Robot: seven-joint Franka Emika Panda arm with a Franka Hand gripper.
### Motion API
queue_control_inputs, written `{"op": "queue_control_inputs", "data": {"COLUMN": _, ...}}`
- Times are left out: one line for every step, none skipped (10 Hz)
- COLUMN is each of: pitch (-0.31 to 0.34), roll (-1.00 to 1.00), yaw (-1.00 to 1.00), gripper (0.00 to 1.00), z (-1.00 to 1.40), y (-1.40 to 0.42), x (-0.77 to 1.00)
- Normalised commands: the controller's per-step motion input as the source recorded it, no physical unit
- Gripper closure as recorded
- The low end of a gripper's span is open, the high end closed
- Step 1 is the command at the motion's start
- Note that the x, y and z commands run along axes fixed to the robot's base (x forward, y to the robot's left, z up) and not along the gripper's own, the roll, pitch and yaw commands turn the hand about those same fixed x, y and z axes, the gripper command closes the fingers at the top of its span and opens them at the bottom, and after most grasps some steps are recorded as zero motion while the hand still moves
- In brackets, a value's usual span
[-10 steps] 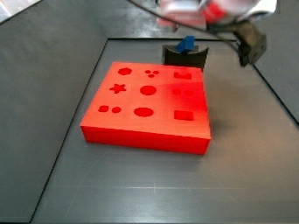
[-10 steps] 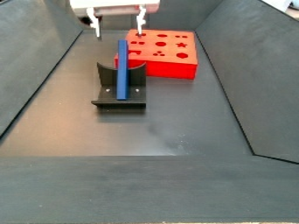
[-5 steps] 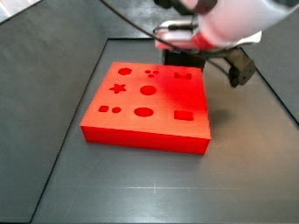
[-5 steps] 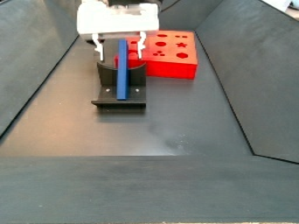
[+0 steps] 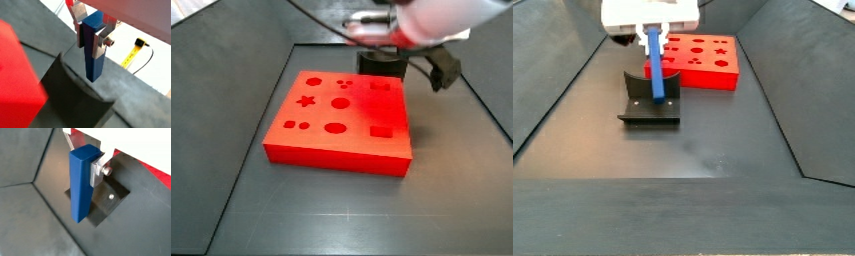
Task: Pick up the rectangle object. Move up. Place the rectangle object on the fixture. Regrasp the rectangle object. Move to above the board. Insert the rectangle object.
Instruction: Move to above the board.
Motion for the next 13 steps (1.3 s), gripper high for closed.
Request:
{"op": "queue_control_inputs", "data": {"pitch": -0.058, "roll": 0.1, "yaw": 0.0, "gripper": 1.0, "z": 1.0, "y": 0.04, "x": -0.19}}
{"op": "queue_control_inputs", "data": {"pitch": -0.063, "roll": 0.06, "yaw": -0.01, "gripper": 1.0, "z": 1.0, "y": 0.04, "x": -0.19}}
{"op": "queue_control_inputs", "data": {"pitch": -0.055, "roll": 0.03, "yaw": -0.03, "gripper": 1.0, "z": 1.0, "y": 0.04, "x": -0.18}}
{"op": "queue_control_inputs", "data": {"pitch": -0.042, "roll": 0.01, "yaw": -0.05, "gripper": 1.0, "z": 1.0, "y": 0.04, "x": -0.18}}
{"op": "queue_control_inputs", "data": {"pitch": -0.017, "roll": -0.01, "yaw": -0.06, "gripper": 1.0, "z": 1.0, "y": 0.03, "x": -0.17}}
{"op": "queue_control_inputs", "data": {"pitch": 0.007, "roll": -0.02, "yaw": -0.07, "gripper": 1.0, "z": 1.0, "y": 0.03, "x": -0.17}}
{"op": "queue_control_inputs", "data": {"pitch": 0.032, "roll": -0.03, "yaw": -0.07, "gripper": 1.0, "z": 1.0, "y": 0.03, "x": -0.16}}
{"op": "queue_control_inputs", "data": {"pitch": 0.065, "roll": -0.03, "yaw": -0.06, "gripper": 1.0, "z": 1.0, "y": 0.02, "x": -0.15}}
{"op": "queue_control_inputs", "data": {"pitch": 0.086, "roll": -0.03, "yaw": -0.04, "gripper": 1.0, "z": 1.0, "y": 0.02, "x": -0.14}}
{"op": "queue_control_inputs", "data": {"pitch": 0.099, "roll": -0.04, "yaw": -0.02, "gripper": 1.0, "z": 1.0, "y": 0.01, "x": -0.13}}
{"op": "queue_control_inputs", "data": {"pitch": 0.102, "roll": -0.05, "yaw": 0.0, "gripper": 1.0, "z": 1.0, "y": 0.01, "x": -0.13}}
{"op": "queue_control_inputs", "data": {"pitch": 0.102, "roll": -0.05, "yaw": 0.03, "gripper": 1.0, "z": 0.92, "y": 0.0, "x": -0.11}}
{"op": "queue_control_inputs", "data": {"pitch": 0.101, "roll": -0.05, "yaw": 0.04, "gripper": 1.0, "z": 0.74, "y": 0.0, "x": -0.08}}
